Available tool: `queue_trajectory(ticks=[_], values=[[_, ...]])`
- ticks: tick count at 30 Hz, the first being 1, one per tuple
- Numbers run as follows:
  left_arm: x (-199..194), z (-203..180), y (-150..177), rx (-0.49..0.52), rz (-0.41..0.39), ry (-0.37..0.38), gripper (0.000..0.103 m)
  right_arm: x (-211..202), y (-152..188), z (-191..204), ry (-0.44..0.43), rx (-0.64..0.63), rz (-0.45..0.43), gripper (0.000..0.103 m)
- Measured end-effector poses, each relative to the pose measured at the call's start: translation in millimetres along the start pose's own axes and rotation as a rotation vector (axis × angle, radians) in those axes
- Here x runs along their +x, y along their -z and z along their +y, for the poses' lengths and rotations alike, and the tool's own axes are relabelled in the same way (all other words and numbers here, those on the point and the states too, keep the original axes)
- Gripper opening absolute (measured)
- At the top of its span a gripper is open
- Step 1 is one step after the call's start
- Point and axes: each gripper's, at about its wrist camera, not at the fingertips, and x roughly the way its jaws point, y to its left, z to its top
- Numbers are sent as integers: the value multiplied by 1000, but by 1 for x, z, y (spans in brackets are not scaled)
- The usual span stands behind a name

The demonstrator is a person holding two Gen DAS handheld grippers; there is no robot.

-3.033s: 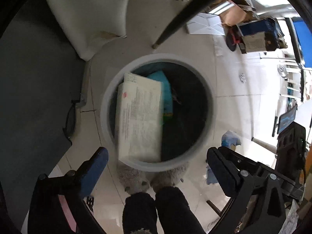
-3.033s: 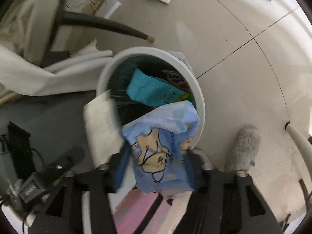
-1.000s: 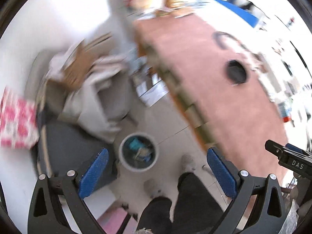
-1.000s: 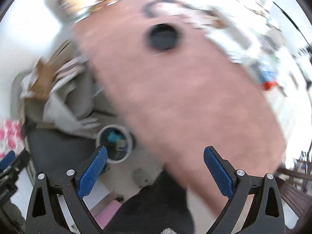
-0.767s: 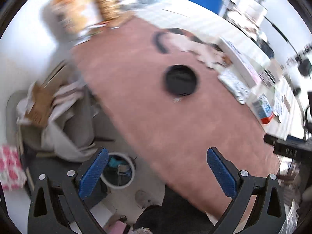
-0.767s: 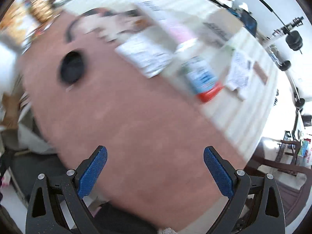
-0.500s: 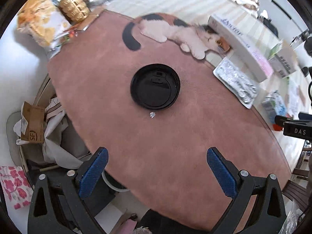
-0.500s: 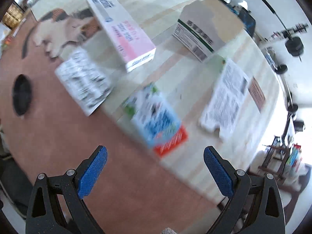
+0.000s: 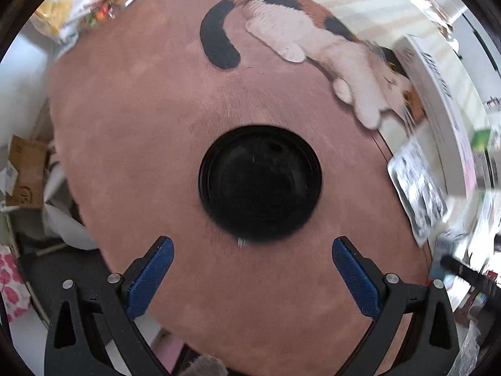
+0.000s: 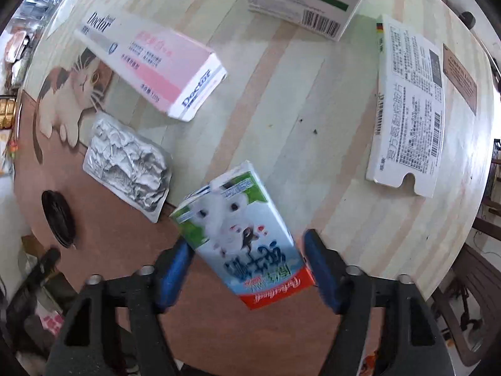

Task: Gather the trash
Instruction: 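Grasp the black lid with the left gripper while the right gripper grasps the milk carton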

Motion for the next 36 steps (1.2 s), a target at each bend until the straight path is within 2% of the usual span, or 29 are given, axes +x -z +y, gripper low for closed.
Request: queue_trajectory(ticks=[1, 9, 11, 12, 13, 15, 18, 26, 30, 33, 36], values=[[4, 1, -5, -4, 5, 2, 103, 0, 0, 3, 16, -19, -15, 94], [42, -9, -32, 14, 93, -26, 103, 22, -3, 13, 68, -55, -29, 95], [43, -6, -34, -17, 90, -5, 103, 21, -5, 12, 84, -53, -59, 93], [44, -5, -34, -15, 88, -1, 102, 20, -7, 10, 121, -71, -97, 88], [42, -5, -33, -9, 79, 4, 99, 18, -10, 9, 152, -81, -132, 76], [36, -5, -28, 12, 36, 4, 88, 19, -17, 5, 138, -73, -143, 72], [28, -10, -23, 22, 10, 1, 87, 14, -15, 10, 139, -90, -168, 56], [-21, -31, -4, 90, -96, -11, 87, -4, 16, 19, 74, -90, -184, 56], [-51, -36, 23, 124, -170, -5, 87, -20, 34, 29, 46, -102, -206, 56], [-79, -33, 45, 130, -228, 16, 87, -41, 57, 30, 36, -122, -233, 55], [-93, -1, 59, 113, -273, 38, 87, -56, 86, 43, 18, -145, -253, 55]])
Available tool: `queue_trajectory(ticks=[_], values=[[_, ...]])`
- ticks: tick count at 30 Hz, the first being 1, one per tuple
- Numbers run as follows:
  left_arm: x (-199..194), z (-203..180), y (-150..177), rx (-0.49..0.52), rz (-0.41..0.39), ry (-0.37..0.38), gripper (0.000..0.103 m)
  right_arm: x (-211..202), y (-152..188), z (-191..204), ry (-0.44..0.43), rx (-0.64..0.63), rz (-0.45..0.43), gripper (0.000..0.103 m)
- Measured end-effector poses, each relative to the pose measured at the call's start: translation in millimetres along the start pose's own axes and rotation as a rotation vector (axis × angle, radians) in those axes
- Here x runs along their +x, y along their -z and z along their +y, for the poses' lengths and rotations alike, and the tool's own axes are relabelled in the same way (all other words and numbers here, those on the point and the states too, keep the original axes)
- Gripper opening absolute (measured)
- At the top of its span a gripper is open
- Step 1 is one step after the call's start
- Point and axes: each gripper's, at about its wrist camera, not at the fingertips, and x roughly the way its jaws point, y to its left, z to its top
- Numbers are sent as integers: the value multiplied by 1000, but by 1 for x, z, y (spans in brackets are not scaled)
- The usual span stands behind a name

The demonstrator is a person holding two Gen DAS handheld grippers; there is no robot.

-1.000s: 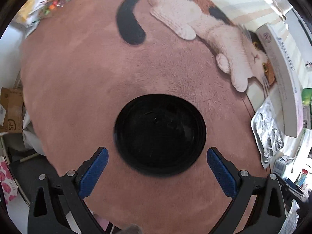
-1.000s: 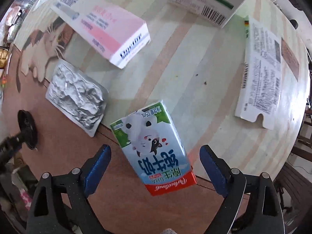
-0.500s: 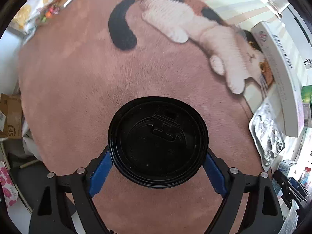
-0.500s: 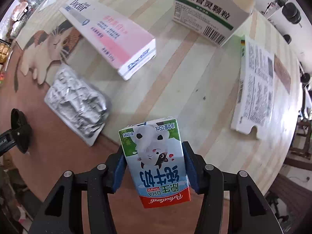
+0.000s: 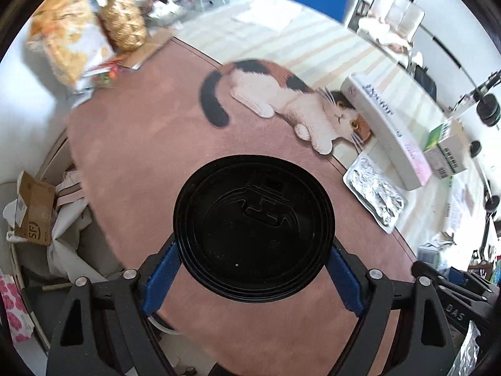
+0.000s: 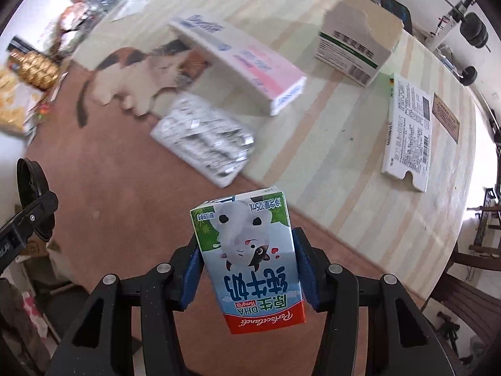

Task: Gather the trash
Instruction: 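Grasp the black lid with the left gripper while the right gripper grasps the milk carton, then carry the black lid and milk carton over the white bin and open both grippers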

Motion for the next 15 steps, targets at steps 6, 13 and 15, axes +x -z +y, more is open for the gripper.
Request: queue_trajectory(ticks=[6, 13, 15], values=[[-43, 67, 46, -106, -55, 46, 87, -31, 48, 67, -36, -92, -48, 55], [-67, 162, 131, -244, -80, 75, 87, -39, 125, 156, -61, -208, -68, 55], [-65, 192, 161, -291, -59, 85, 87, -34, 156, 185, -84, -243, -53, 55]])
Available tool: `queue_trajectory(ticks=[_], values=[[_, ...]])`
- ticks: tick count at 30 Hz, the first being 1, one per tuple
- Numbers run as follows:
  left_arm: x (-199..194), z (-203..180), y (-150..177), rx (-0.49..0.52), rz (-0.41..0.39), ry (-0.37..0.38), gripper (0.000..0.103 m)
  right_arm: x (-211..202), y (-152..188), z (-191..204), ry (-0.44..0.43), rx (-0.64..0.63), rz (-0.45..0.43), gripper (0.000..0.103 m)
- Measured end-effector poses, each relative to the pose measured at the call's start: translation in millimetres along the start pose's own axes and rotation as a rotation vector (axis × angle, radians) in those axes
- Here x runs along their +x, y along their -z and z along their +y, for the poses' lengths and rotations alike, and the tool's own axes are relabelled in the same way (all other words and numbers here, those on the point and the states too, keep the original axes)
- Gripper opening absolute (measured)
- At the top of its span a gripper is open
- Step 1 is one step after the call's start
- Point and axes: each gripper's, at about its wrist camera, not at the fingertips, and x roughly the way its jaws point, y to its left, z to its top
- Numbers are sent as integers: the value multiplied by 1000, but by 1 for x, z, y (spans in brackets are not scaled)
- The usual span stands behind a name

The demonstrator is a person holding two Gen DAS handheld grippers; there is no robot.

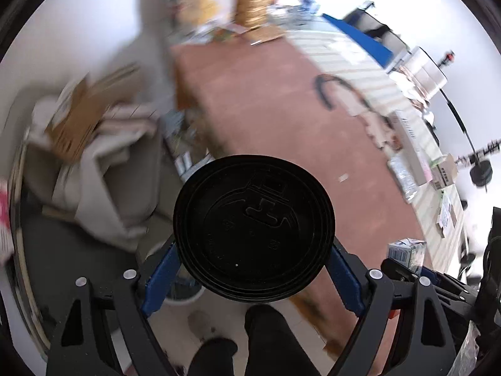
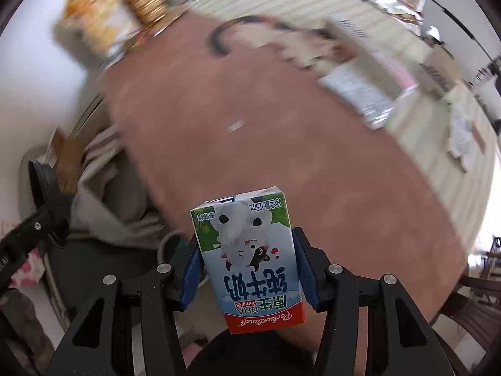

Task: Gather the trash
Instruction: 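Carry the black lid and milk carton over the white bin and open both grippers, then move both tools back over the table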

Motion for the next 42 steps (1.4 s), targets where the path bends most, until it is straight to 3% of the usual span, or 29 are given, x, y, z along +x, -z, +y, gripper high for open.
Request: queue_trajectory(ticks=[6, 12, 17, 18, 21, 24, 25, 26, 27, 28, 30, 33, 38, 42], values=[[49, 117, 59, -156, 144, 1, 87, 76, 62, 86, -95, -74, 140, 55], [168, 218, 117, -372, 335, 81, 88, 203, 111, 135, -131, -111, 314, 55], [268, 259, 147, -421, 416, 89, 94, 319, 136, 147, -161, -90, 431, 56], [287, 264, 151, -413, 429, 81, 99, 348, 140, 148, -184, -76, 464, 56], [328, 280, 164, -372, 437, 0, 100, 413, 144, 154, -221, -87, 510, 56], [352, 299, 180, -411, 422, -45, 100, 472, 152, 162, -240, -122, 571, 57], [355, 304, 185, -420, 405, -60, 100, 487, 156, 164, -250, -135, 595, 65], [359, 309, 190, -426, 387, -90, 100, 498, 157, 166, -251, -147, 607, 74], [362, 313, 194, -431, 378, -121, 100, 509, 159, 168, -251, -164, 612, 92], [364, 318, 198, -441, 372, -144, 100, 518, 161, 169, -254, -182, 618, 99], [365, 326, 204, -460, 353, -193, 100, 526, 164, 171, -216, -221, 605, 99], [357, 336, 212, -460, 340, -285, 100, 528, 171, 180, -90, -337, 555, 100], [337, 339, 216, -479, 340, -317, 100, 513, 179, 193, 64, -466, 494, 100], [312, 331, 212, -471, 329, -329, 100, 490, 177, 201, 119, -521, 447, 100]])
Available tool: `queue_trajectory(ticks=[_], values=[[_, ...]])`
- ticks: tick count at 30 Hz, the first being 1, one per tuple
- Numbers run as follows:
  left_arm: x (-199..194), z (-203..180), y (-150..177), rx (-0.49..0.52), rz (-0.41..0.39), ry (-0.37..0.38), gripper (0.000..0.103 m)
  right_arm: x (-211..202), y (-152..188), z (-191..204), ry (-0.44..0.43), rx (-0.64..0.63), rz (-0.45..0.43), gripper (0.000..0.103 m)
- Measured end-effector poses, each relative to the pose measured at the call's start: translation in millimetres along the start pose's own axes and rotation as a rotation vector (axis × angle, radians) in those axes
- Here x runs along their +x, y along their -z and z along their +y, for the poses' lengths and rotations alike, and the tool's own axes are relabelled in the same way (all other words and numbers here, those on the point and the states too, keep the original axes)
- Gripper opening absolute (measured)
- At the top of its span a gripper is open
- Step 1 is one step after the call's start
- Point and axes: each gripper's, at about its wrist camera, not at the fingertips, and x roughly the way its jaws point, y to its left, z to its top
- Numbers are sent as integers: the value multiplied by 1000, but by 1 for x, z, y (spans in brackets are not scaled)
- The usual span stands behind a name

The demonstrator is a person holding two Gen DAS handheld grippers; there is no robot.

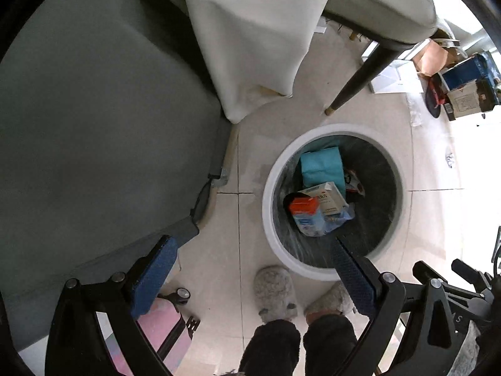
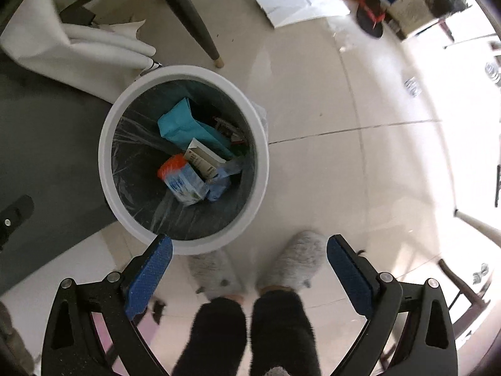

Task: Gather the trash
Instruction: 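Move both tools back over the table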

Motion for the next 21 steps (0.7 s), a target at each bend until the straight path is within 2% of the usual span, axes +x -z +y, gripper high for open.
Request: queue_trajectory(ticks=[4, 10, 21], values=[[-35, -4, 9, 15, -27, -5, 100, -38, 6, 2, 32, -8, -39, 100], [-98, -8, 31, 48, -55, 3, 100, -113, 25, 4, 19, -12, -108, 100], [-236, 7, 78, 65, -122, 46, 100, -268, 91, 10, -15, -34, -179, 100]])
